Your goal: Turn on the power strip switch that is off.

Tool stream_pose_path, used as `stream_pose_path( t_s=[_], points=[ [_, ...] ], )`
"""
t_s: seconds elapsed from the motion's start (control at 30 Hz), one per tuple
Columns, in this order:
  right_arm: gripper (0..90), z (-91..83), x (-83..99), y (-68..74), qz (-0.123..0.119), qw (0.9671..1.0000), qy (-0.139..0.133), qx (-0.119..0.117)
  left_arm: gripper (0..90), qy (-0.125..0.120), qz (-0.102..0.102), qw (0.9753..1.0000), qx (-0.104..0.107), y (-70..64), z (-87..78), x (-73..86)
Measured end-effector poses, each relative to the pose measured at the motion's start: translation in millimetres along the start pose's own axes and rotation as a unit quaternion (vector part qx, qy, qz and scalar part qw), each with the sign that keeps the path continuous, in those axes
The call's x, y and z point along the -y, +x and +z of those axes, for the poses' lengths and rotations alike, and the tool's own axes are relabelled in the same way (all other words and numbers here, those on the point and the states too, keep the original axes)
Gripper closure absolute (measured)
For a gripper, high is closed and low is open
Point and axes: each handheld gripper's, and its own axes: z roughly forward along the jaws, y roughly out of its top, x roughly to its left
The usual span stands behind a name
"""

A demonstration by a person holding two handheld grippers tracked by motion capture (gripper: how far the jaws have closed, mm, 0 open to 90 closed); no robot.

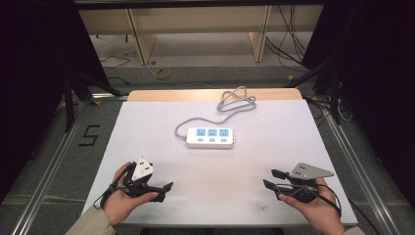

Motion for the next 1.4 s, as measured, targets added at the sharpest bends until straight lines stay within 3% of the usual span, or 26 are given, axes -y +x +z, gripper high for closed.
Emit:
stream_pose_path(
  t_s=[0.2,0.47,0.8,1.4],
  points=[
    [76.8,0.2,-3.6,1.6,-0.011,0.9997,0.006,0.019,6.8,0.001,0.003,1.0,0.001,-1.8,0.7,0.0],
    [89.5,2.1,-8.5,2.3,-0.015,0.9994,0.01,0.028,7.9,0.001,0.005,1.0,0.001,-2.4,1.1,-0.1],
    [90.0,8.7,-14.3,1.6,-0.015,0.9995,0.025,0.014,8.3,0.004,0.006,1.0,0.002,-2.6,1.7,-0.3],
    [90.0,17.9,-27.2,0.5,-0.023,0.9993,0.023,0.017,8.7,0.008,0.007,0.9999,0.002,-4.0,3.3,-0.4]
  ],
)
